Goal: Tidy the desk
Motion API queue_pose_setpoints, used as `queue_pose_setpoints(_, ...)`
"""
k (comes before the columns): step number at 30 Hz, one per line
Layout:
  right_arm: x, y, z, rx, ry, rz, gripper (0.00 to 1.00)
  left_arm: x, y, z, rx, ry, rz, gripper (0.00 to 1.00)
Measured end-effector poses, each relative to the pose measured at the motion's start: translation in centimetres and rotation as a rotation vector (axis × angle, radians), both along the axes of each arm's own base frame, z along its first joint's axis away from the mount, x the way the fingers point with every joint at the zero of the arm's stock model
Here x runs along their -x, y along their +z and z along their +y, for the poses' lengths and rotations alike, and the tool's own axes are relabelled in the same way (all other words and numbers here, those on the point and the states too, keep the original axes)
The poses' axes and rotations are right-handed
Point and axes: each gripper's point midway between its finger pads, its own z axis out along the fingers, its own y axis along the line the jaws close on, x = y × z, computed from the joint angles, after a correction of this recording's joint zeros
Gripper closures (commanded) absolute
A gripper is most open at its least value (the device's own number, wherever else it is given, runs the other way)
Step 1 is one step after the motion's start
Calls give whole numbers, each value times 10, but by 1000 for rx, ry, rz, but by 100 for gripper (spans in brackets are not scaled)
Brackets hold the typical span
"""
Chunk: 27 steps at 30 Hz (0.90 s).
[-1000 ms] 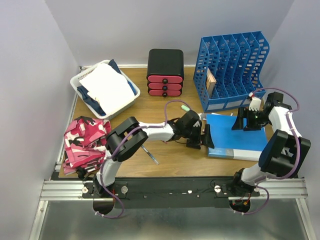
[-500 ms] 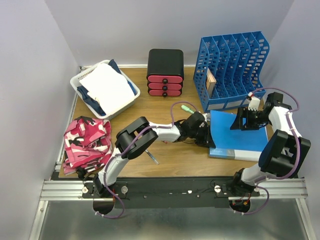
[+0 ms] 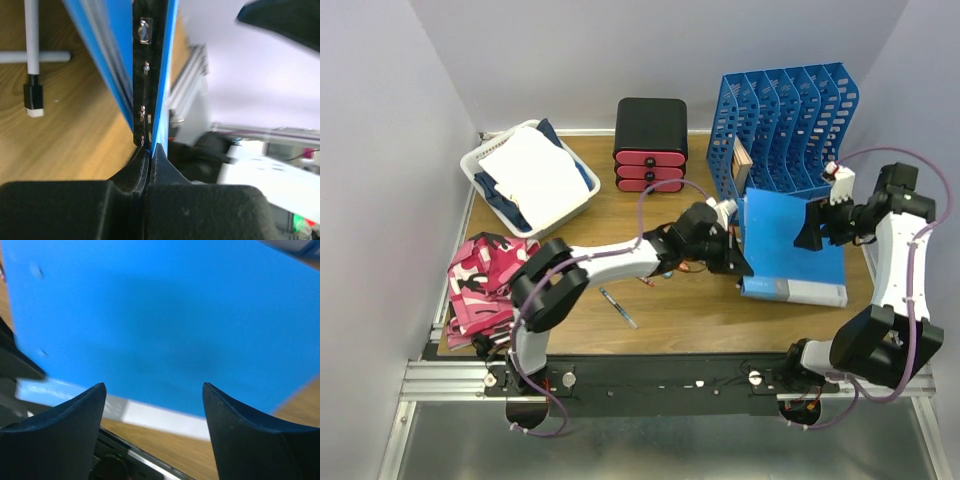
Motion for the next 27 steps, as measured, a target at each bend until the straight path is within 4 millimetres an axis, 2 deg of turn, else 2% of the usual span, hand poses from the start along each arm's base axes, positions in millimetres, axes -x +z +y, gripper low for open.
queue_pose_setpoints(1, 0, 18, 0, 28, 35, -47, 6, -2, 13, 4, 11, 13, -6, 100)
queue_pose_setpoints(3, -2, 43, 0, 63, 91, -120, 5, -11, 42, 18, 37, 53, -17, 100)
queue_pose_setpoints(5, -3, 62, 7, 96, 153, -189, 4, -24, 68, 36, 52, 103, -17, 100)
queue_pose_setpoints(7, 1, 73, 19, 126, 229, -239, 0, -33, 80, 51, 47, 139, -3, 100)
queue_pose_setpoints(8, 6, 80, 38, 140, 320, -276, 0, -40, 89, 63, 44, 170, 6, 100)
queue_pose_setpoints(12, 21, 103, 92, 115, 546, -373, 0, -54, 100, 92, 17, 248, 59, 100)
queue_pose_setpoints(15, 30, 110, 120, 82, 655, -408, 0, -59, 110, 111, 7, 299, 95, 100)
queue_pose_setpoints(20, 48, 108, 160, 61, 794, -449, 0, -61, 151, 142, 71, 386, 139, 100)
queue_pose_setpoints(24, 66, 103, 199, 108, 917, -505, 0, -60, 172, 156, 126, 429, 173, 100)
queue_pose_setpoints(27, 63, 98, 222, 214, 951, -576, 0, -58, 176, 161, 140, 449, 203, 100)
